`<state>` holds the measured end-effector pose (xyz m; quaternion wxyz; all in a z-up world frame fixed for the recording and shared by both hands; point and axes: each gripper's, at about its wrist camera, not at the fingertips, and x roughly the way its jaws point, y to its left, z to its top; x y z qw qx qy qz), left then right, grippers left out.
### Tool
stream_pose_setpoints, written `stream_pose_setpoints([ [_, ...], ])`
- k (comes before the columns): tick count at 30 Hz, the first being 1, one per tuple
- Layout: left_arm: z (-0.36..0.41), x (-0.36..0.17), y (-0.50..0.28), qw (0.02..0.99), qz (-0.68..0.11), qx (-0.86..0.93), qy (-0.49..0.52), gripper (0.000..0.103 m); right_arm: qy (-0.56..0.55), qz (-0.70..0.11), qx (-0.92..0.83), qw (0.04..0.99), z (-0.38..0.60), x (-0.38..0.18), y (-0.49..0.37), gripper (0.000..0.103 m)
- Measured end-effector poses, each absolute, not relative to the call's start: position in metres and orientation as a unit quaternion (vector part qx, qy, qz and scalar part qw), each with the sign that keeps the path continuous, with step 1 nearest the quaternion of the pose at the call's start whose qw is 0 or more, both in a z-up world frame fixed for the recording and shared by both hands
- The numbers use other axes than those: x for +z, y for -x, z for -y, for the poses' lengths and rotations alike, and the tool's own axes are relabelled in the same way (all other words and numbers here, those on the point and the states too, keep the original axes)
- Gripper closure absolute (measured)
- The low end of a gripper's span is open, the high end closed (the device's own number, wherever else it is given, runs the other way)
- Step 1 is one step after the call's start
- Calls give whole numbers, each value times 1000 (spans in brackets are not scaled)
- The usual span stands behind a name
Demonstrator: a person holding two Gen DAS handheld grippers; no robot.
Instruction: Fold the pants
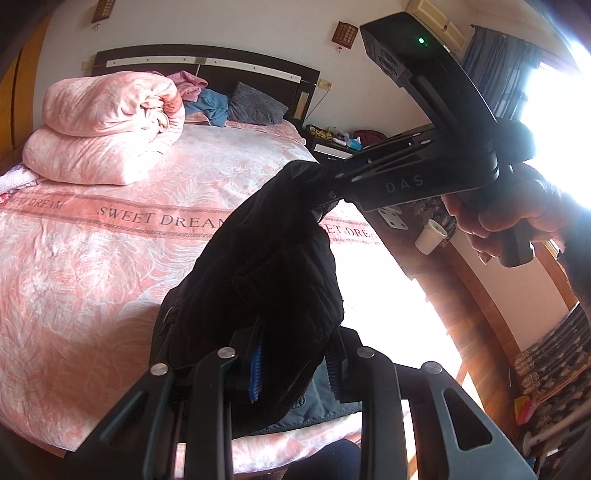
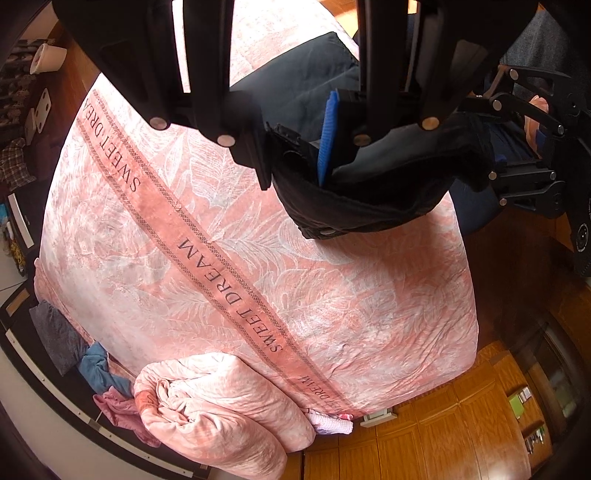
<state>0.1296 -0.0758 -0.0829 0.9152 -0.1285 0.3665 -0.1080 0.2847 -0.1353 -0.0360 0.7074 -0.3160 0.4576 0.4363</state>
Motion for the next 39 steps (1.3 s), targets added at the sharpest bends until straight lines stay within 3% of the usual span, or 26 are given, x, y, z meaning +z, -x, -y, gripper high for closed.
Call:
stream_pose_setpoints([
  [13, 133, -113, -159, 899, -401, -143, 98, 77, 285, -479, 426, 713, 206, -76, -309, 85],
  [36, 201, -162, -186, 875, -452, -164, 50, 77, 235, -506, 422, 715, 272, -134, -337, 88],
  [39, 208, -170, -190, 870, -461, -168, 45, 77, 226, -507, 419, 718, 280, -140, -341, 93],
])
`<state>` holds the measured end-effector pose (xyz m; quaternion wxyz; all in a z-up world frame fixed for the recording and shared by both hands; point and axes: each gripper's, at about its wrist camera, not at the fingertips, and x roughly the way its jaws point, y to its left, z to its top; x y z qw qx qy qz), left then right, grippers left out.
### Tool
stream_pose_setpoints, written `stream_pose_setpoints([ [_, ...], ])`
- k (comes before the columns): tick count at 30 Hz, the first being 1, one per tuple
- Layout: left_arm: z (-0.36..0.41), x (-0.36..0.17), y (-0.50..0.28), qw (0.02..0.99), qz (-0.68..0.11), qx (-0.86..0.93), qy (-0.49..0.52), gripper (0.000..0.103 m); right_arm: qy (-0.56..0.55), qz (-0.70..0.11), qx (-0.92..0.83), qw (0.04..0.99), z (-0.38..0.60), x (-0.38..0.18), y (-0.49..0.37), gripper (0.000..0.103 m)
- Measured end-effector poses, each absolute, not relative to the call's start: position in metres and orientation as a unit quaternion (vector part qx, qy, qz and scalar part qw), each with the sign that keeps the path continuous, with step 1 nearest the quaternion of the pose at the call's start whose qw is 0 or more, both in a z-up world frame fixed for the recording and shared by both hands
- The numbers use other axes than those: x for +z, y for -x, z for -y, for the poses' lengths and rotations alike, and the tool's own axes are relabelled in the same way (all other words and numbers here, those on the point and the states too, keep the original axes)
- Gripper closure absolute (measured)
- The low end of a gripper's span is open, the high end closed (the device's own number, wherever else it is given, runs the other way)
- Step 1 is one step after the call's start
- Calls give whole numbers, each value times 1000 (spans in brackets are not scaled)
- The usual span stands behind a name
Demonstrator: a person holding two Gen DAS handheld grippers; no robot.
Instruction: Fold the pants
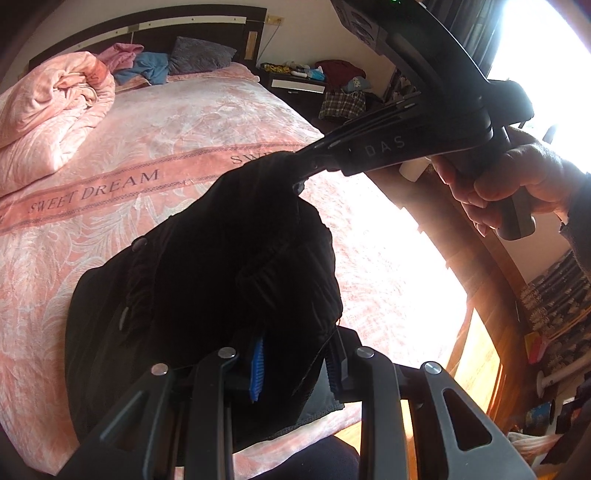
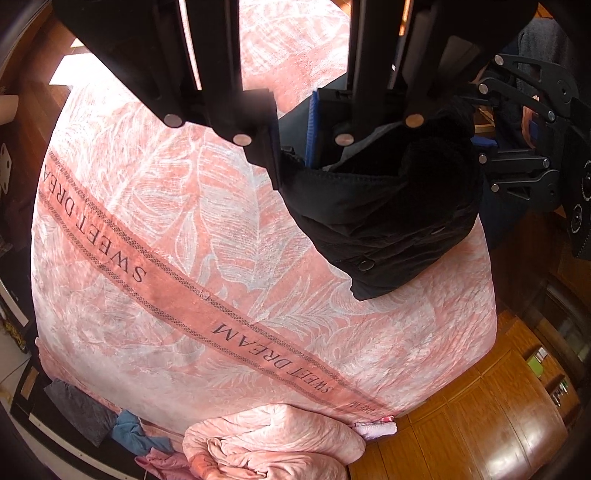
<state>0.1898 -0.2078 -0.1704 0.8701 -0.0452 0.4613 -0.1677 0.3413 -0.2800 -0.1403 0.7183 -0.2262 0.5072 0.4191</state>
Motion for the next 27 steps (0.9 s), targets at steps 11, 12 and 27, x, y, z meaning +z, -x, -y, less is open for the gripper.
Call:
stream_pose_setpoints([
  [11, 226, -204, -198, 854, -490, -172, 38, 77, 198, -529, 415, 714, 302, -176, -352, 94],
  [12, 227, -205, -199, 853, -492, -173, 37, 77, 197, -530, 414, 713, 303, -180, -352, 94],
  [27, 248, -247, -215, 835, -525, -167, 15, 77, 177, -562, 405, 699, 331, -237, -362, 95],
])
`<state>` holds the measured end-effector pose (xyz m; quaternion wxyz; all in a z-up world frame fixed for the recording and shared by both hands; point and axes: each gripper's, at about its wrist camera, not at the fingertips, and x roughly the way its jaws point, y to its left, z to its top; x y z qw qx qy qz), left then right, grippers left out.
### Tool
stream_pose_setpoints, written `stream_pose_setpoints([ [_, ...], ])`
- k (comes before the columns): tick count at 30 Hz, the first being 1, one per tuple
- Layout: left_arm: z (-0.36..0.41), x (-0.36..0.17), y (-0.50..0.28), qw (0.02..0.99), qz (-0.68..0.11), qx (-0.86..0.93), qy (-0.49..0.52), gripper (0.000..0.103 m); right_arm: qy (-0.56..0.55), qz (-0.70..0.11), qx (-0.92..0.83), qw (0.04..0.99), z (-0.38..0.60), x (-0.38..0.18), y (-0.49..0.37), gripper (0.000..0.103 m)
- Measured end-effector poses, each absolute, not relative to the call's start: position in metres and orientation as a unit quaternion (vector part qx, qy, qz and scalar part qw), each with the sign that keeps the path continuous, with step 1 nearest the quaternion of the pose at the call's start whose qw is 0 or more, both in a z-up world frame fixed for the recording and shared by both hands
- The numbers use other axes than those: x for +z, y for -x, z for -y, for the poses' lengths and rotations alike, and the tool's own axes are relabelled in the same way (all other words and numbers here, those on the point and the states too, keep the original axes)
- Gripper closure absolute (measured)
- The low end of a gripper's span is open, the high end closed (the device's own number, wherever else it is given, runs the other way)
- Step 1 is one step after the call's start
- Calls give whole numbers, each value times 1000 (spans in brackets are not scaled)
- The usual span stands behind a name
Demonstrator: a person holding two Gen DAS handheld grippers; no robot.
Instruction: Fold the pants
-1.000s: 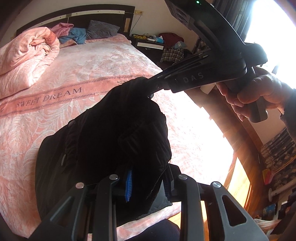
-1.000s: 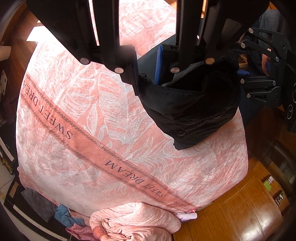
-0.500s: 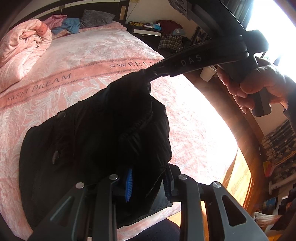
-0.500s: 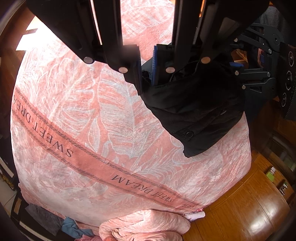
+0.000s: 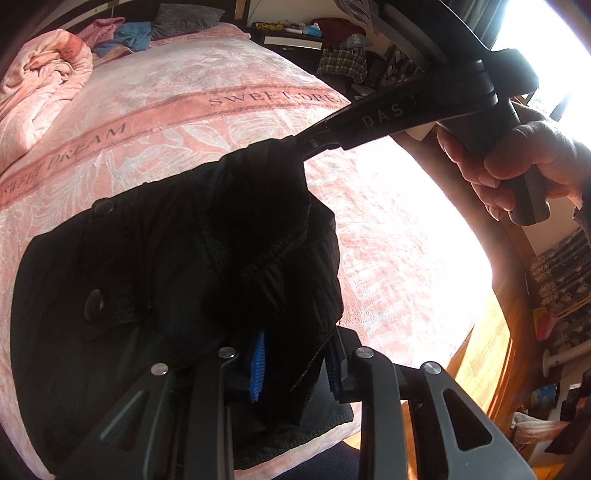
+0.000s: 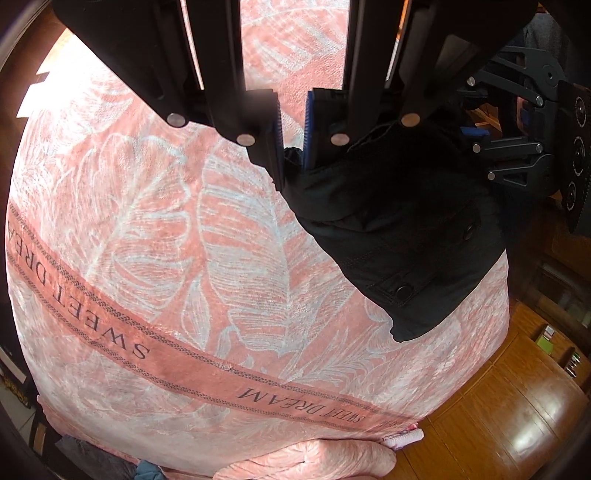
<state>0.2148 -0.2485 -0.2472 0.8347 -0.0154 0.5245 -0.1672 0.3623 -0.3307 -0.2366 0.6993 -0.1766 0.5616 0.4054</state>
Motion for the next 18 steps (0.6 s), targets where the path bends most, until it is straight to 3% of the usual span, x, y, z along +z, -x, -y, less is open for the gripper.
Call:
stream_pose_setpoints([
  [8, 257, -261, -207, 843, -512, -161, -7, 77, 124, -584, 395, 699, 353, -260, -361, 88],
  [12, 258, -264, -199, 848, -504, -164, -9, 77, 25, -602, 369, 708, 381, -259, -360, 41],
  [15, 256, -263, -195, 850, -499, -169, -6, 76, -90, -600, 355, 711, 412, -262, -355, 29],
  [16, 256, -263, -194, 851, -496, -172, -5, 76, -141, -595, 352, 709, 421, -265, -352, 18],
  [18, 256, -264, -192, 852, -492, -178, -9, 75, -238, -585, 357, 688, 433, -274, -346, 10],
])
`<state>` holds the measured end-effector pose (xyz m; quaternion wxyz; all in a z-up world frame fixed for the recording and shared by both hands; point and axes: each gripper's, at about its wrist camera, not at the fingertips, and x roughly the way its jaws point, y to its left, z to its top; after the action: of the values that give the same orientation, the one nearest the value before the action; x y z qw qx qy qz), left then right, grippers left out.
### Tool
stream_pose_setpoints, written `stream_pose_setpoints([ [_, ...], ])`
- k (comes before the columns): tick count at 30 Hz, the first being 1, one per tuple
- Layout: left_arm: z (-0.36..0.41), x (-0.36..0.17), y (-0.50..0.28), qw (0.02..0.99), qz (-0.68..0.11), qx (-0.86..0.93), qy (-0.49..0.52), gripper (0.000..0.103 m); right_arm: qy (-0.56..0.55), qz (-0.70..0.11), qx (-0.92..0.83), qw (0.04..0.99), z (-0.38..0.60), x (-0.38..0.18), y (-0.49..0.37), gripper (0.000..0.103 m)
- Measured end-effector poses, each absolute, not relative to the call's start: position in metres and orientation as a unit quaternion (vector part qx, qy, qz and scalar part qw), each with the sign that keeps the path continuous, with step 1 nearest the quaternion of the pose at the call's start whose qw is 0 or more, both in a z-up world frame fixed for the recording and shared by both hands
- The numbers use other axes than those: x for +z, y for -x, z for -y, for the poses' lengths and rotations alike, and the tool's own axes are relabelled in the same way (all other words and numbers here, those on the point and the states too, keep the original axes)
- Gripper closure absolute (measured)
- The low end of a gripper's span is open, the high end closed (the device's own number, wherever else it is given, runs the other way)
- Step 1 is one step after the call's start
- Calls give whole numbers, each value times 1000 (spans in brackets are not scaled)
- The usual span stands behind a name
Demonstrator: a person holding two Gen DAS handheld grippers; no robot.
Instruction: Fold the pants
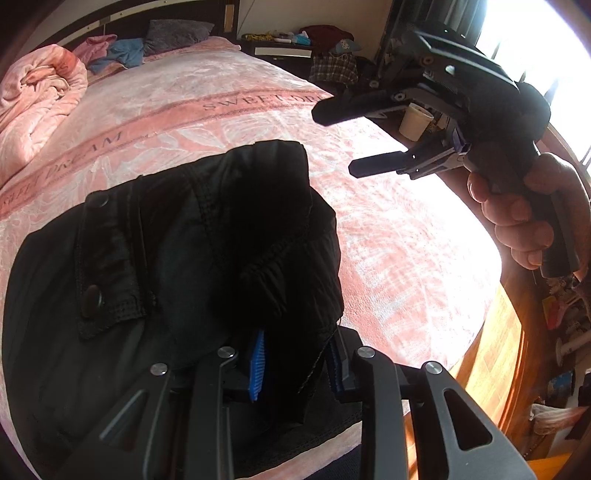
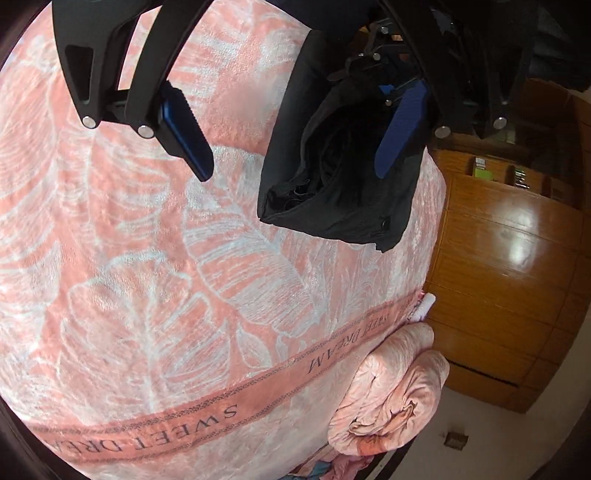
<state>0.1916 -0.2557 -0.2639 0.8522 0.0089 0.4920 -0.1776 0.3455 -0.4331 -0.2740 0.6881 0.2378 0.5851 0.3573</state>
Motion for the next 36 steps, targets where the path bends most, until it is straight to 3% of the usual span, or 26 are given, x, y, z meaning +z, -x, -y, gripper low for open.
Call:
stream_pose_setpoints([
  [4, 251, -259, -182, 854, -480, -198, -1, 69, -314, -591, 358, 651, 423, -299, -340, 10],
  [6, 249, -256, -177, 852, -474, -221, 12, 46, -316, -596, 359, 645, 410, -309, -339, 10],
  [8, 246, -250, -170, 855, -464, -232, 14, 36, -315, -587, 365, 651, 400, -312, -338, 11],
  [9, 243, -245, -166, 858, -458, -231, 13, 28, -316, -580, 369, 654, 397, -312, -338, 25],
  [10, 238, -239, -162, 863, -450, -231, 18, 23, -322, -576, 382, 647, 393, -313, -338, 51],
  [12, 219, -228, -156, 867, -438, -234, 41, 15, -322, -567, 390, 650, 391, -309, -337, 57],
  [13, 207, -223, -155, 870, -433, -232, 52, 15, -319, -564, 395, 651, 390, -309, -337, 62],
  [16, 161, -210, -154, 884, -414, -200, 88, 14, -323, -570, 387, 649, 392, -318, -336, 59],
  [17, 144, -209, -155, 888, -410, -184, 102, 14, -325, -578, 375, 648, 395, -324, -336, 52],
  [18, 127, -210, -159, 890, -410, -165, 113, 14, -323, -587, 358, 650, 400, -329, -333, 34],
  [19, 111, -213, -163, 890, -417, -144, 121, 14, -318, -590, 345, 656, 401, -330, -331, 29],
  [24, 58, -239, -174, 874, -449, -101, 157, 15, -339, -566, 330, 675, 417, -314, -285, 29],
  [27, 50, -245, -173, 873, -449, -110, 154, 15, -344, -565, 316, 680, 420, -310, -254, 23],
  [29, 47, -251, -174, 870, -454, -113, 157, 15, -343, -558, 311, 689, 419, -308, -240, 26],
  [31, 46, -259, -176, 864, -464, -117, 158, 16, -342, -570, 310, 680, 412, -315, -236, 62],
  [36, 31, -279, -181, 837, -495, -114, 201, 36, -370, -543, 304, 690, 421, -309, -218, 69],
])
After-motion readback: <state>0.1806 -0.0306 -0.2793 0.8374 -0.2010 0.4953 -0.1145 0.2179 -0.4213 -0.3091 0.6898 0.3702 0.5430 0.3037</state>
